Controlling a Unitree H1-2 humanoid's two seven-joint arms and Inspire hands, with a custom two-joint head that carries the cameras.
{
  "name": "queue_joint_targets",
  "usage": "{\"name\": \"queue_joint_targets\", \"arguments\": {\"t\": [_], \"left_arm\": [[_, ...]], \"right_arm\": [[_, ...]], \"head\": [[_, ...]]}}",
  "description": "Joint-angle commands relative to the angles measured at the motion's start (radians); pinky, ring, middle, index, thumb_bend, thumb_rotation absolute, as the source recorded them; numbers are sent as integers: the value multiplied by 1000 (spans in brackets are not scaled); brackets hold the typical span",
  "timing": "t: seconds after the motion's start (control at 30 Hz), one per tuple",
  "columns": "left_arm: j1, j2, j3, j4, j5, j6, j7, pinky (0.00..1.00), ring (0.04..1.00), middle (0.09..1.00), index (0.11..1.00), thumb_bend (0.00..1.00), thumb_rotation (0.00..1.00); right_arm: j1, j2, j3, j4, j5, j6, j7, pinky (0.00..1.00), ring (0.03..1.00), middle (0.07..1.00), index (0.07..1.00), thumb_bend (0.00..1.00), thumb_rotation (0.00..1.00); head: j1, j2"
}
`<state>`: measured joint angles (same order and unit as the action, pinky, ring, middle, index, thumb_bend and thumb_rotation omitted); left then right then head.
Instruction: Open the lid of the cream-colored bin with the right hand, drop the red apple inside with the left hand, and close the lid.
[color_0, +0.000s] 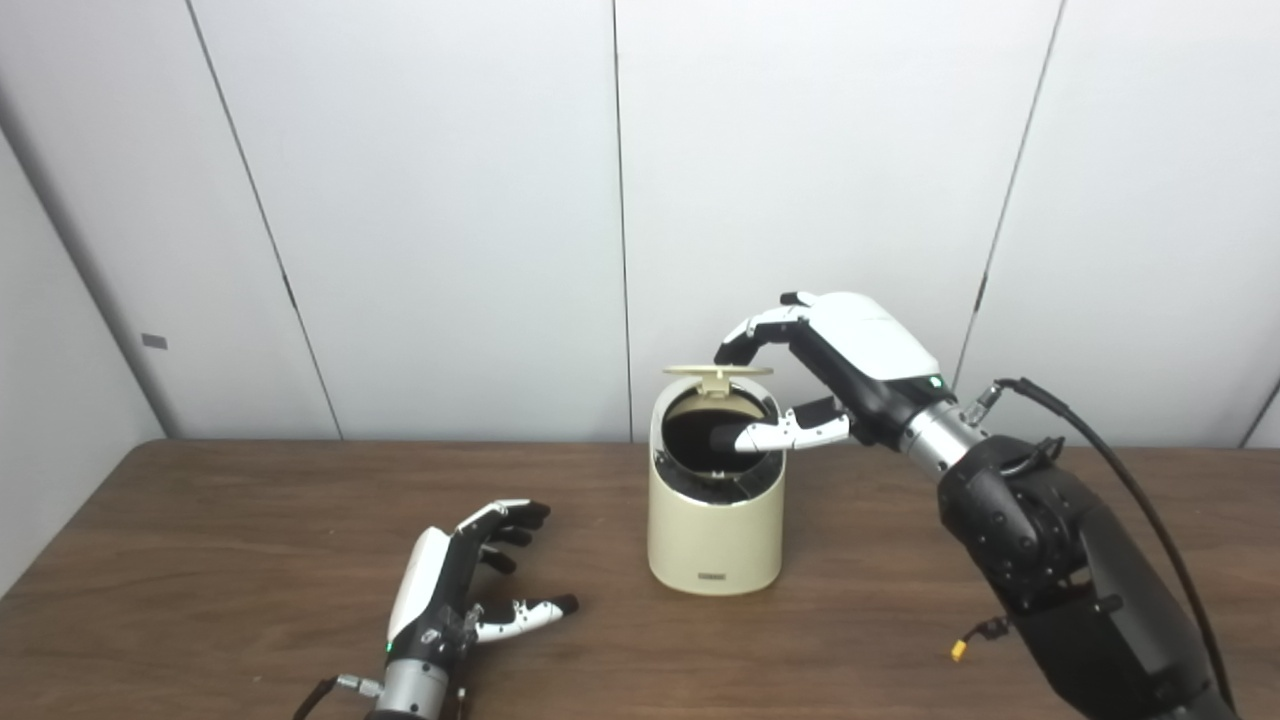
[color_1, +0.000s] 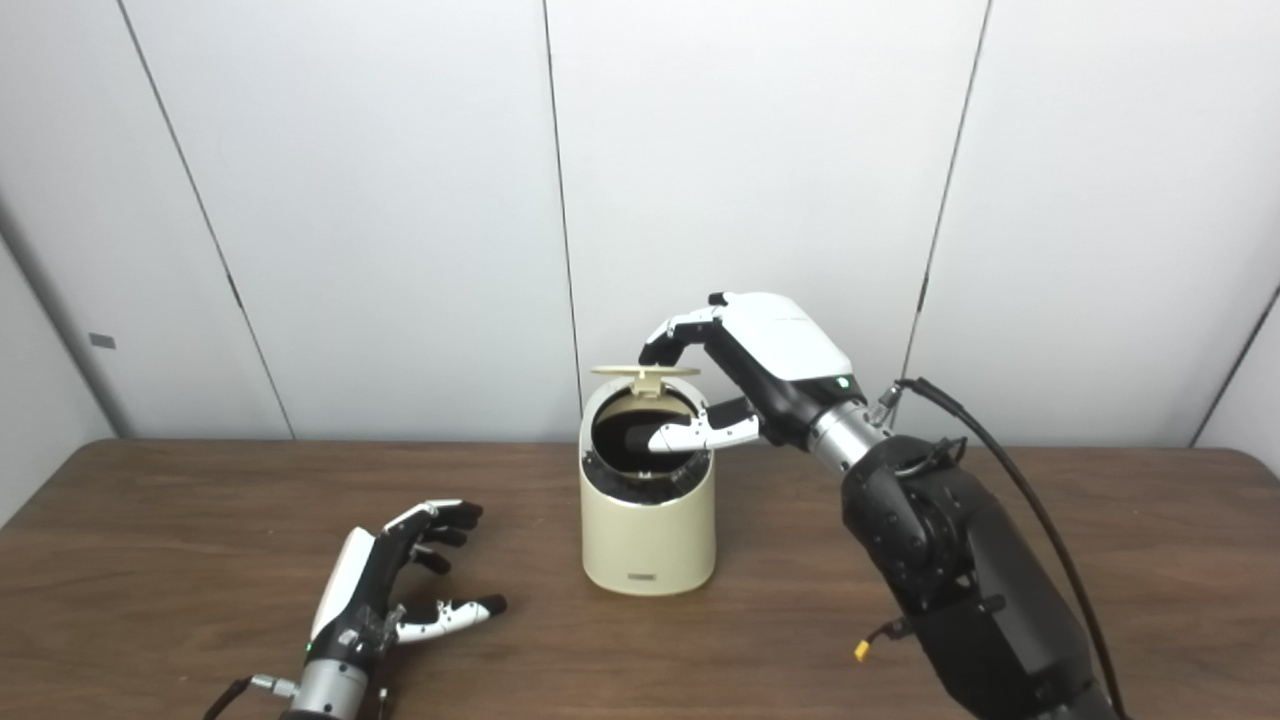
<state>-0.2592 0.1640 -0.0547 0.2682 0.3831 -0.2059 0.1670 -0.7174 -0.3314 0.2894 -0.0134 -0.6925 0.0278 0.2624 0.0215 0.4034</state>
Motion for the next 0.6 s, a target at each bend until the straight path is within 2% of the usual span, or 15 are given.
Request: {"name": "queue_joint_targets", "arguments": {"t": [0.0,0.13,0.3,0.57], "left_arm": [[12,-16,1,0,-18,-25,15,551,684,719,716,760,0],[12,-16,3,-1,-21,-27,14,549,690,727,724,755,0],[13,-19,4,-4,-18,-28,16,539,684,727,724,757,0],[12,-16,0,-8,0,-19,19,551,693,728,725,757,0]], "right_arm": [[-24,-9,-9,-41,8,-33,-12,944,799,627,626,578,520],[-11,-10,-5,-27,19,-82,-30,937,786,603,610,575,466],[10,-3,3,-36,-1,-99,-25,913,782,613,614,598,523],[20,14,10,-27,2,-116,-32,884,783,612,610,602,497]], "head": [[1,1],[4,6],[6,7],[10,8]]}}
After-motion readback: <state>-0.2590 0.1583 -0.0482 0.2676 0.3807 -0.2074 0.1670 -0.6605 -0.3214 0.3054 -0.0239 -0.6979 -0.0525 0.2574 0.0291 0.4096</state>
